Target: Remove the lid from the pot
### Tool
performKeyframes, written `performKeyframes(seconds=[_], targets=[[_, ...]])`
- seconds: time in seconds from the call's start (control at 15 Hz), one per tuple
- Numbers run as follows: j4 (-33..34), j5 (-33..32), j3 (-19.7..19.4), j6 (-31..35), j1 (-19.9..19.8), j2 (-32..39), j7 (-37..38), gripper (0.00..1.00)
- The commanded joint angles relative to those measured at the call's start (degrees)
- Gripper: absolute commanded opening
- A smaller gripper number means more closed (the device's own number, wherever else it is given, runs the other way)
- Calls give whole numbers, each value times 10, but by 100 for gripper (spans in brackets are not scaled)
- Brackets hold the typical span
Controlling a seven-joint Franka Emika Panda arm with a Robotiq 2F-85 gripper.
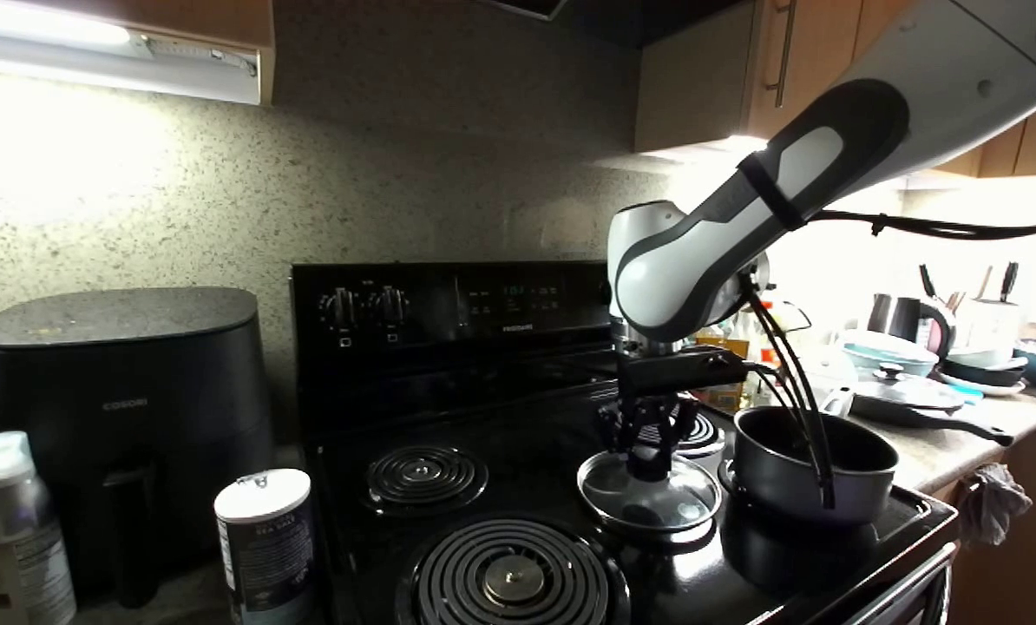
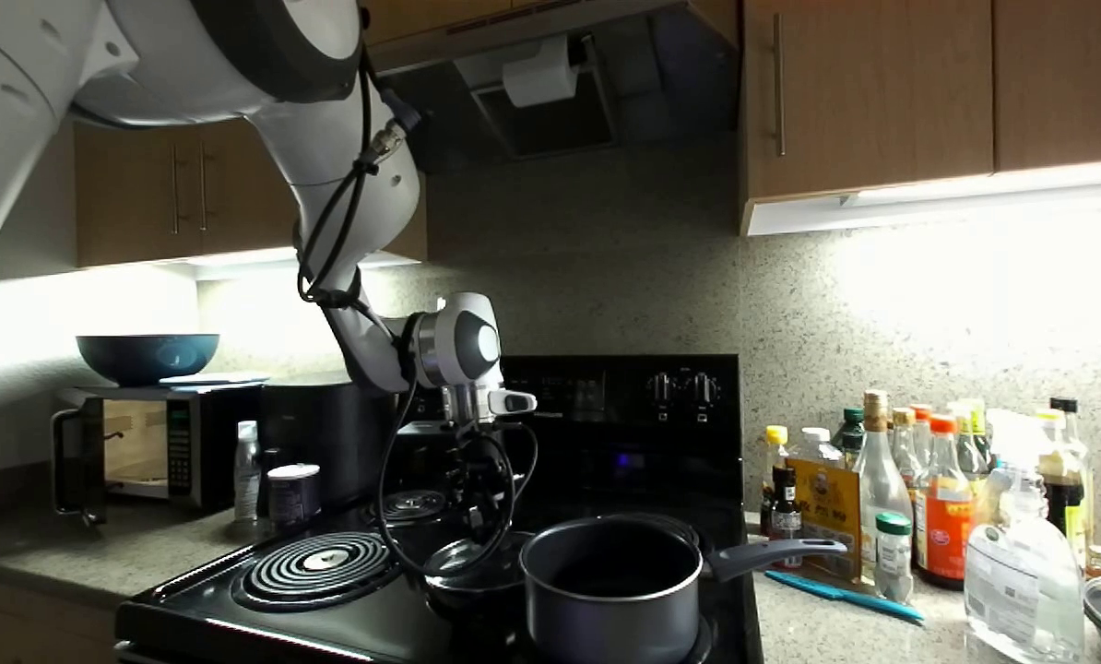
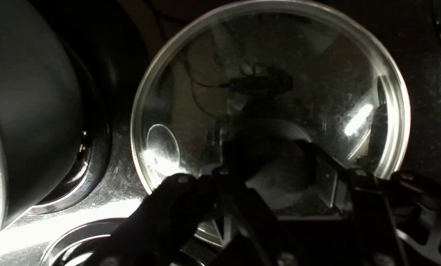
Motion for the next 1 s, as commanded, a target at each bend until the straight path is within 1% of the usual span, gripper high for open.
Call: performKeyframes(seconds=[0.0,0.13,0.27,0.33,0.4,0.67,0.73,0.93], targets=[[24,41,-3,-6,-8,32,-43,23],[34,52,-7,-9,-9,42,-50,23],[40,48,-15,-11,-4,46,-45,23],[41,37,-21,-8,2,45,-35,73],[41,33,-23,-8,4,44,-33,74],[21,26,-32,-8,17,23,-16,98],[8,19,-34,-1,24,8,-8,100],[-29,-20,-39,16,51,-43,25,100]])
